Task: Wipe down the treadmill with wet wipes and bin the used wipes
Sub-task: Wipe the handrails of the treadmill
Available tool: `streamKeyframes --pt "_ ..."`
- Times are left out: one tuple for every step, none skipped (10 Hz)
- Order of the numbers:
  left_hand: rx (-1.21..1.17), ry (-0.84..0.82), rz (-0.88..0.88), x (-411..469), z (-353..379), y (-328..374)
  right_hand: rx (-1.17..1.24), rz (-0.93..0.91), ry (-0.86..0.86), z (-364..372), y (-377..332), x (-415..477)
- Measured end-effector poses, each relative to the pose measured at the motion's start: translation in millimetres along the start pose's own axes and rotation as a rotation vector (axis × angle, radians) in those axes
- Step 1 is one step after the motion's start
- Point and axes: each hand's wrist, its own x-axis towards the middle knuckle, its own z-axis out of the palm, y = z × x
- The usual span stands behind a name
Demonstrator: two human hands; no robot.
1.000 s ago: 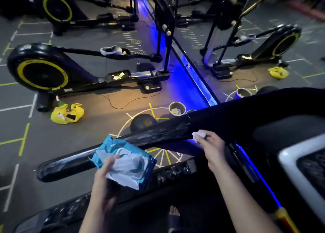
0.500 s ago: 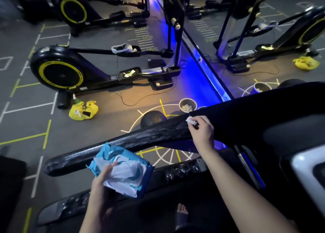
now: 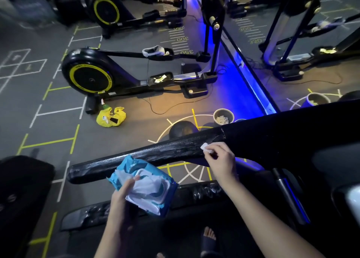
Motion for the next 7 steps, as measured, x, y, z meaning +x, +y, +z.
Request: streamKeyframes --pt "-0.059 -0.033 -0.009 -12 16 6 0.036 0.025 0.197 -16 -2 4" --pt "-0.084 -0.041 -0.037 -7 14 3 -0.034 0.0 0.257 -23 4 19" --pt "-0.057 -0.057 -0.032 -6 19 3 -0.104 -0.045 0.159 -13 12 26" --pt "-0.062 -0.066 -0.039 -3 21 -1 -0.154 -0.179 0.025 8 5 16" --pt "-0.051 -0.018 -0.041 0 20 -6 -0.101 -0.218 -0.106 29 -5 -2" --pt "-0.07 -0.004 -0.05 1 18 -10 0.003 -0.135 -0.123 34 -8 -14" --pt "-0.062 0.064 -0.038 3 15 -12 0.06 -0.056 0.023 16 -6 -18"
